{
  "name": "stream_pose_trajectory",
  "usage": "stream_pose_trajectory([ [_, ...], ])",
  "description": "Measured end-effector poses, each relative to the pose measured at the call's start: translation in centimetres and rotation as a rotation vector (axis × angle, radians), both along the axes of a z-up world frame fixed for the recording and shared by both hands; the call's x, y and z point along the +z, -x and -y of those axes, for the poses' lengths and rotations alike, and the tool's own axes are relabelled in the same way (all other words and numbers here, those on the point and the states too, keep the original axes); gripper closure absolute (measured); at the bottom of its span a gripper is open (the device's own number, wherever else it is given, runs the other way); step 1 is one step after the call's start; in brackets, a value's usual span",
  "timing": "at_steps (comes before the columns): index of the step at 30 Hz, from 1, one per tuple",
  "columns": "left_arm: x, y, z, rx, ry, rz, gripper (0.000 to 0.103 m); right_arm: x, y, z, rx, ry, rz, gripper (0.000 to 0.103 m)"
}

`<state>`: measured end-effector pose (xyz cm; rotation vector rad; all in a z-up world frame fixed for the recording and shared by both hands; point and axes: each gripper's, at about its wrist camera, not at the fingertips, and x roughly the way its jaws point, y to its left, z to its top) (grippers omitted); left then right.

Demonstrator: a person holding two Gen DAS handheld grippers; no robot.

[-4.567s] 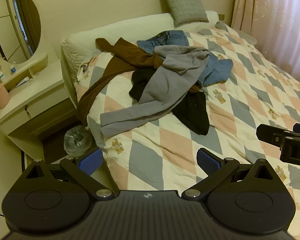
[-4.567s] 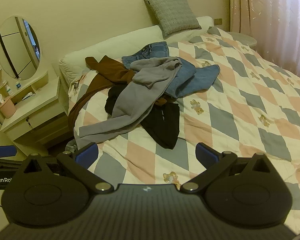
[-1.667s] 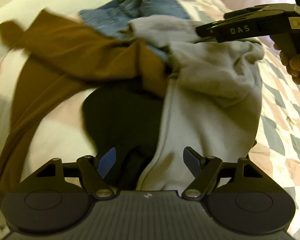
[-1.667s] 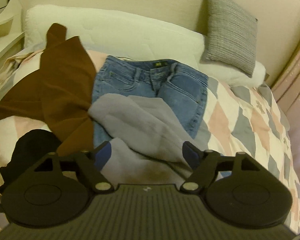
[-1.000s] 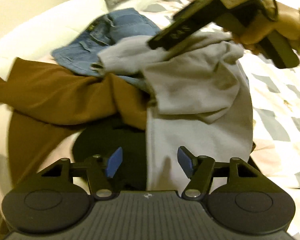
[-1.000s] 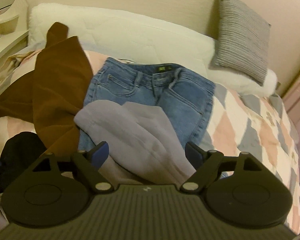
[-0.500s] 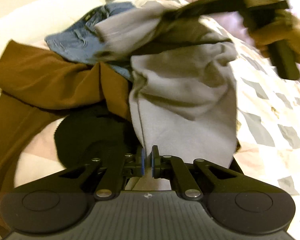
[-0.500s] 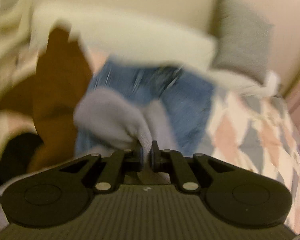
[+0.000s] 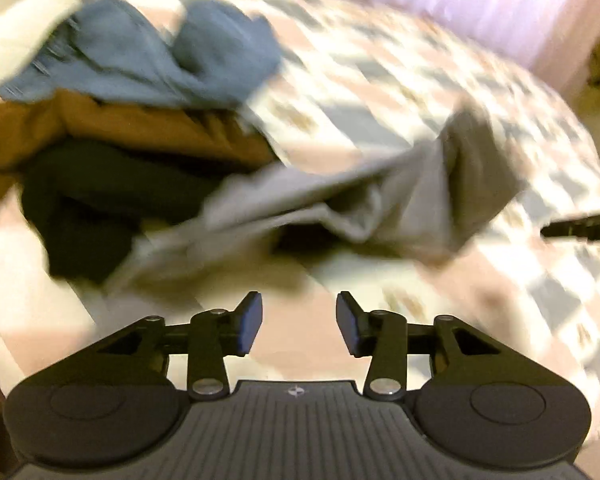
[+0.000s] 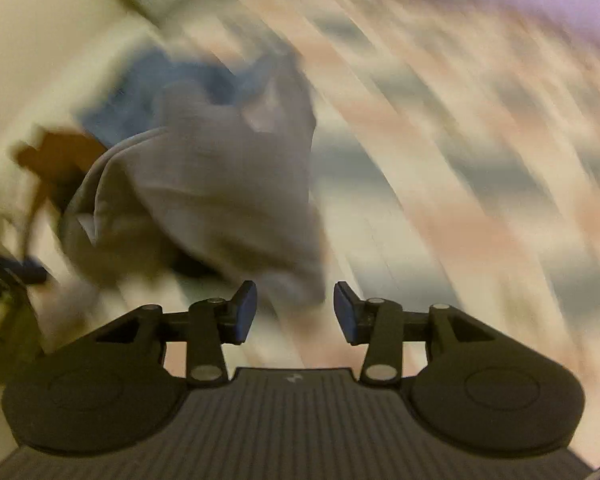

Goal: Fold clothes

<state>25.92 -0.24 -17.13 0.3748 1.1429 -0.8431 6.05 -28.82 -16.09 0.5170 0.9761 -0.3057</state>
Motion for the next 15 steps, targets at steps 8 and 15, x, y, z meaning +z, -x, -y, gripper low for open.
stream_pose_trajectory([
  [8, -2.6, 8.7, 7.5, 0.041, 0.074, -0.154, 0.059, -3.2, 11.9, 2.2, -0.186, -0.17, 0.022, 0.055],
  [15, -5.9, 16.5, 15.1, 0.173, 0.187, -0.315, 0.056, -3.6, 15.2, 7.7, -0.104, -0.063, 0.087, 0.046],
])
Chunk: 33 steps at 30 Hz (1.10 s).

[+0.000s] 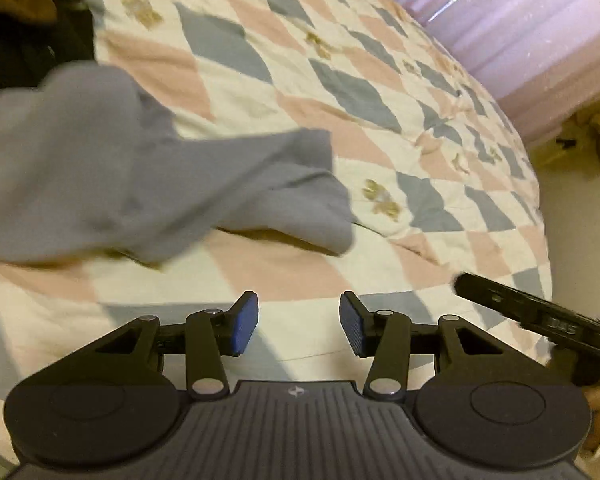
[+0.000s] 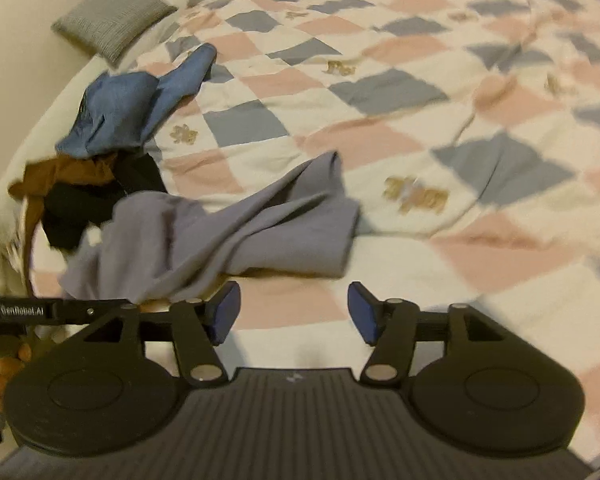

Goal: Fold clothes

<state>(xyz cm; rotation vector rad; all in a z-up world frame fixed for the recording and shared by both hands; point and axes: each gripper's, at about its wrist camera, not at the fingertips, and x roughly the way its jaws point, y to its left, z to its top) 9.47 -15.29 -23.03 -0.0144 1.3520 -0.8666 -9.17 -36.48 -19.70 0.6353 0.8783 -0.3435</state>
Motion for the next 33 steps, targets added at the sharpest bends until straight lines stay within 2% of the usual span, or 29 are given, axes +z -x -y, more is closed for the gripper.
stream_pose_trajectory([
  [3, -1.0, 1.8, 1.3, 0.002, -0.014, -0.006, 0.056, -2.3, -1.2, 3.0, 0.073, 0.022, -0.004, 0.046],
  [5, -1.9, 1.9, 1.6, 0.004, -0.044, 0.004, 0.056, -4.5, -3.0, 5.1, 0.087, -0.013, 0.008, 0.046],
  [7, -2.7, 1.5, 1.4, 0.019, -0.074, 0.006, 0.056, -7.6, -5.4, 7.5, 0.068, -0.087, 0.027, 0.046],
  [10, -3.9, 0.5, 0.5, 0.053, -0.118, -0.002, 0.056, -13.0, -8.9, 9.8, -0.001, -0.284, 0.007, 0.049],
  [11, -4.2, 0.0, 0.0, 0.066, -0.133, -0.005, 0.057, -14.4, -9.6, 9.7, -0.009, -0.321, 0.012, 0.057],
  [12, -4.4, -0.4, -0.4, 0.078, -0.147, -0.008, 0.057, -14.9, -10.0, 9.0, -0.002, -0.304, 0.022, 0.082],
  [14, -4.3, -1.1, -1.7, 0.099, -0.143, -0.022, 0.057, -13.0, -9.4, 6.3, 0.061, -0.127, 0.091, 0.082],
  [17, -4.1, -2.0, -4.2, 0.142, -0.098, -0.09, 0.056, -8.3, -6.9, -0.8, 0.302, 0.183, 0.13, 0.082],
  [18, -4.3, -2.2, -5.1, 0.161, -0.073, -0.13, 0.055, -7.0, -5.8, -3.5, 0.391, 0.269, 0.129, 0.097],
  [20, -5.0, -2.2, -6.6, 0.194, -0.035, -0.201, 0.046, -6.1, -3.8, -8.8, 0.589, 0.376, 0.071, 0.102],
  [21, -5.5, -2.1, -7.2, 0.199, -0.035, -0.222, 0.043, -6.6, -3.0, -10.5, 0.632, 0.374, 0.027, 0.102],
  [24, -7.3, -1.6, -7.7, 0.187, -0.05, -0.265, 0.043, -7.9, -0.6, -15.4, 0.76, 0.366, -0.104, 0.093],
  [26, -8.1, -1.8, -7.0, 0.192, -0.003, -0.306, 0.043, -8.6, 0.1, -15.6, 0.68, 0.297, -0.173, 0.083],
  [28, -7.9, -2.7, -4.4, 0.193, 0.06, -0.303, 0.042, -8.5, 0.2, -14.2, 0.548, 0.232, -0.2, 0.068],
  [30, -7.6, -3.7, -1.8, 0.196, 0.122, -0.298, 0.04, -8.0, 0.3, -12.4, 0.438, 0.185, -0.182, 0.065],
  [33, -6.5, -5.0, 1.4, 0.251, 0.188, -0.256, 0.037, -7.2, 0.1, -9.6, 0.361, 0.201, -0.129, 0.062],
])
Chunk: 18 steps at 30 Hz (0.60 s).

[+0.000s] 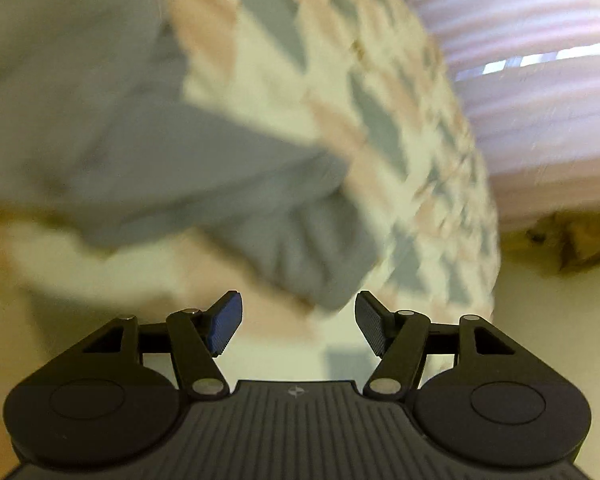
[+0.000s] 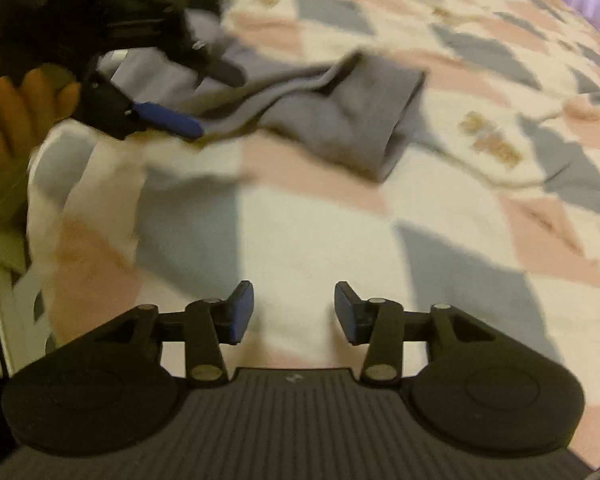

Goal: Fold clothes

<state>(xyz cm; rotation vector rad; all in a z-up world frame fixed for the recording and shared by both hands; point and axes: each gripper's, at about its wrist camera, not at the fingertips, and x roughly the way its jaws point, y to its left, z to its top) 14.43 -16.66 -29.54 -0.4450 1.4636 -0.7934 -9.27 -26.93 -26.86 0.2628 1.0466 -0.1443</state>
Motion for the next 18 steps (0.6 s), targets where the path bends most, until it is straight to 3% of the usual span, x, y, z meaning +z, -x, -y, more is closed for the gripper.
stream_pose_trajectory([
  [3, 0.3, 0.4, 0.9, 0.057, 0.002, 0.026, 0.037, 0.6, -1.1, 4.4, -0.058, -0.049, 0.099, 0.053],
  [6, -0.3, 1.7, 0.4, 0.11, -0.043, 0.045, 0.037, -0.2, -3.3, 11.0, -0.146, -0.157, 0.211, 0.028],
  [9, -1.2, 3.5, -0.9, 0.193, -0.101, 0.058, 0.037, -3.5, -5.6, 16.0, -0.251, -0.313, 0.246, 0.028],
  [11, -1.7, 4.5, -2.0, 0.246, -0.127, 0.051, 0.037, -6.5, -6.9, 18.5, -0.315, -0.448, 0.238, 0.039],
  [12, -1.7, 5.0, -2.5, 0.272, -0.13, 0.049, 0.037, -8.1, -7.4, 19.1, -0.321, -0.541, 0.234, 0.071],
  [13, -1.8, 5.5, -3.0, 0.297, -0.132, 0.046, 0.037, -8.7, -7.5, 18.9, -0.303, -0.575, 0.246, 0.093],
  [14, -1.8, 6.0, -3.5, 0.322, -0.134, 0.044, 0.037, -9.3, -7.5, 18.7, -0.285, -0.61, 0.258, 0.094],
  [16, -1.3, 7.1, -4.3, 0.358, -0.13, 0.048, 0.036, -7.6, -6.7, 16.7, -0.148, -0.508, 0.357, 0.099],
  [18, -0.9, 8.0, -4.9, 0.398, -0.106, 0.042, 0.031, -5.3, -5.4, 13.3, 0.066, -0.346, 0.419, 0.099],
])
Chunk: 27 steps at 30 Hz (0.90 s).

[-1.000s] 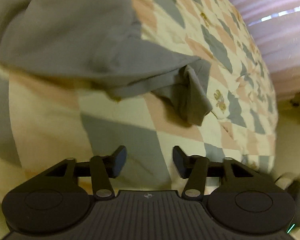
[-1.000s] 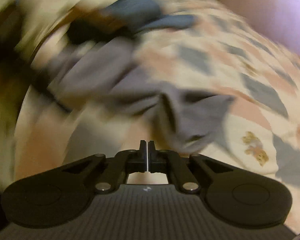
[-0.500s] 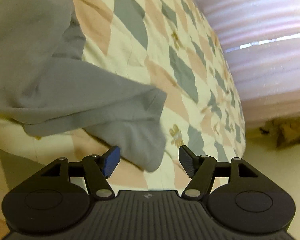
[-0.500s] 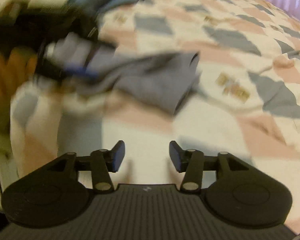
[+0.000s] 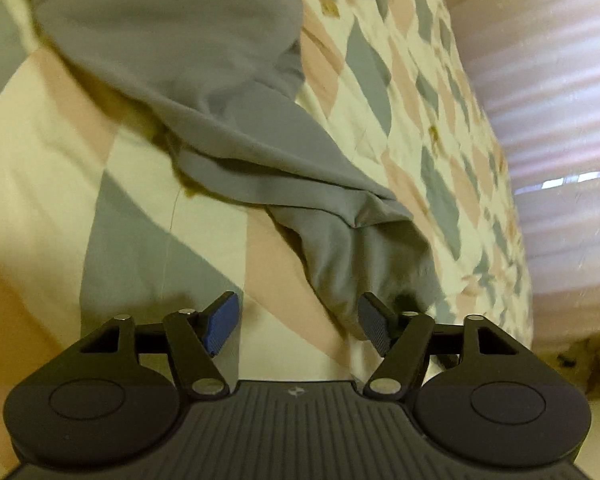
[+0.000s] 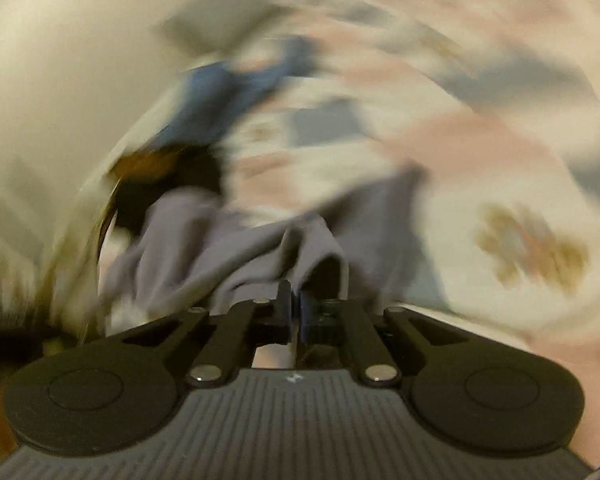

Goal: Fold clothes

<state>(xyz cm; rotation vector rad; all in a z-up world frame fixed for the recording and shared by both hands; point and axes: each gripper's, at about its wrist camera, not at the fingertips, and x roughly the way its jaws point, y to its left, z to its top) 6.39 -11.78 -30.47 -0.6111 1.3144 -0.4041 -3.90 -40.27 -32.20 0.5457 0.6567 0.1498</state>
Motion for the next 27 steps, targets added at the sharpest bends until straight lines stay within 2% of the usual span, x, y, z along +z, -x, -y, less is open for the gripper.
stream_pose_trajectory([
  [2, 0.0, 0.7, -0.5, 0.042, 0.033, -0.012, 0.025, 2.1, 1.5, -4.0, 0.174, 0.224, 0.066, 0.099],
  [4, -0.4, 1.0, -0.5, 0.066, 0.063, -0.013, 0.021, 2.7, 3.3, -8.0, 0.331, 0.418, 0.121, 0.102],
  [5, -0.6, 1.2, -0.5, 0.078, 0.077, -0.014, 0.015, 2.3, 4.0, -9.2, 0.378, 0.465, 0.129, 0.102],
  [8, -1.5, 1.2, -0.2, 0.104, 0.096, -0.024, 0.016, 1.1, 6.0, -12.7, 0.517, 0.609, 0.152, 0.103],
  [10, -2.3, 0.9, -0.1, 0.107, 0.092, -0.032, 0.016, 0.9, 5.9, -12.0, 0.438, 0.631, 0.117, 0.103],
  [11, -2.4, 0.9, -0.1, 0.107, 0.087, -0.025, 0.016, 0.8, 5.9, -11.6, 0.398, 0.642, 0.099, 0.099],
  [14, -2.9, 0.5, 0.0, 0.105, 0.056, -0.017, 0.016, 1.9, 4.5, -6.0, 0.177, 0.434, 0.057, 0.047],
  [15, -3.1, 0.4, 0.0, 0.115, 0.064, -0.029, 0.016, 2.0, 3.9, -3.7, 0.094, 0.346, 0.048, 0.033],
  [18, -3.8, 0.2, -0.1, 0.136, 0.082, -0.057, 0.016, 0.2, 0.8, 3.0, -0.063, 0.097, -0.029, 0.033],
  [21, -3.9, 0.0, 0.3, 0.128, 0.076, -0.059, 0.016, -3.7, -2.4, 7.2, -0.132, -0.166, -0.148, 0.033],
  [23, -3.8, -0.3, 0.6, 0.125, 0.078, -0.065, 0.016, -6.4, -3.8, 8.7, -0.149, -0.316, -0.21, 0.062],
  [24, -3.7, -0.4, 0.6, 0.126, 0.082, -0.065, 0.016, -6.7, -3.6, 8.7, -0.125, -0.354, -0.212, 0.091],
  [25, -3.5, -0.3, 0.5, 0.129, 0.09, -0.064, 0.016, -6.4, -3.6, 8.1, -0.102, -0.328, -0.186, 0.093],
  [27, -3.1, -0.3, 0.2, 0.134, 0.105, -0.061, 0.016, -3.5, -2.3, 5.2, -0.022, -0.094, -0.1, 0.094],
])
